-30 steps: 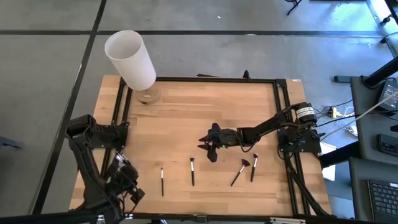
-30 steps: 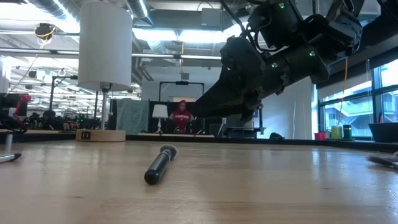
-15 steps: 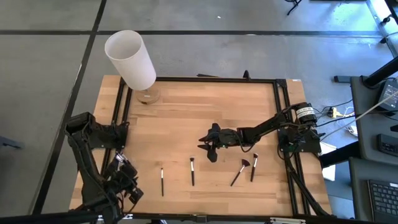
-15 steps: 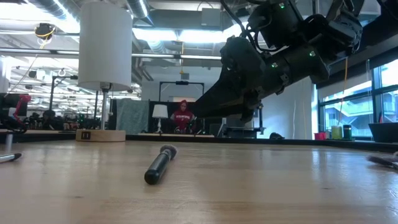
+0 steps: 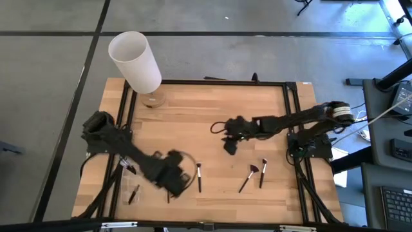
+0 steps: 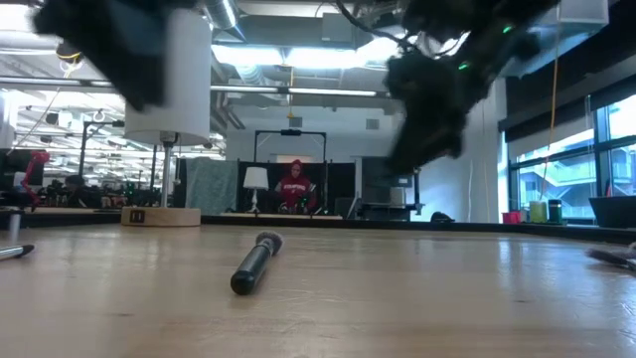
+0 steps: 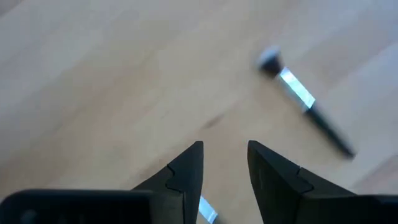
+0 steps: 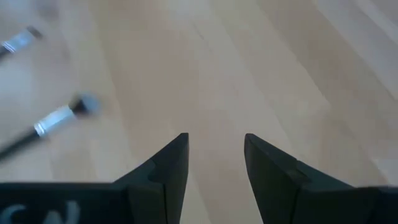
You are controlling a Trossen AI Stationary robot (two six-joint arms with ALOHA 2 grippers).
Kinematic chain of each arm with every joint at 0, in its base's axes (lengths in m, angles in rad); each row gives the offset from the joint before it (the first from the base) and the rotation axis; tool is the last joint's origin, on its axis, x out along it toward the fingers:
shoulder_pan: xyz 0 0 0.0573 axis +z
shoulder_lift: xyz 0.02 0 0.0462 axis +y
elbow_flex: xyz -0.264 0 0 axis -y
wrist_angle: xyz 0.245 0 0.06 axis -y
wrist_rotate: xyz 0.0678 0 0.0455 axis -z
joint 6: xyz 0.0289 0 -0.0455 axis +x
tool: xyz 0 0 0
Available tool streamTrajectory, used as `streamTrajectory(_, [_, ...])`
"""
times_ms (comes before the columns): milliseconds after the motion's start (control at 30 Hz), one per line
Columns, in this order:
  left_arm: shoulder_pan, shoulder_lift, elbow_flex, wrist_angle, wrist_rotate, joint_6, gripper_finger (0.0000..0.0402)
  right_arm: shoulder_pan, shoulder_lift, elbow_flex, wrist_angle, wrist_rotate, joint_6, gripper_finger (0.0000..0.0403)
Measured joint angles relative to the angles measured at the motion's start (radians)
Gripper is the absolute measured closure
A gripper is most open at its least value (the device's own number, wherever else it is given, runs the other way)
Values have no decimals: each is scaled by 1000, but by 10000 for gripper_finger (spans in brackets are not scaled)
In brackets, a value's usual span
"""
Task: Put items in baskets/containers
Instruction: Put the powder brush into the transparent organizer
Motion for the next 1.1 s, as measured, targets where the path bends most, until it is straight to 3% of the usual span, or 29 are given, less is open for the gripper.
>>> streamTrajectory(100, [71,20,0,96,-4,76,281,9,-87,2,-214,71,47,248])
streamTrajectory(200, [114,55,0,191,-14,94,281,38,-149,2,-381,210,108,248])
streamTrajectory(367, [136,150,0,364,6,78,281,59,-214,2,-549,325,189,248])
streamTrajectory(600, [153,262,0,507,120,68,277,59,-222,1,-552,338,193,248])
streamTrajectory(867, [155,271,-6,448,124,68,232,59,-221,1,-561,328,211,248])
streamTrajectory(1100, [167,264,-59,448,168,83,242,59,-221,1,-558,327,216,248])
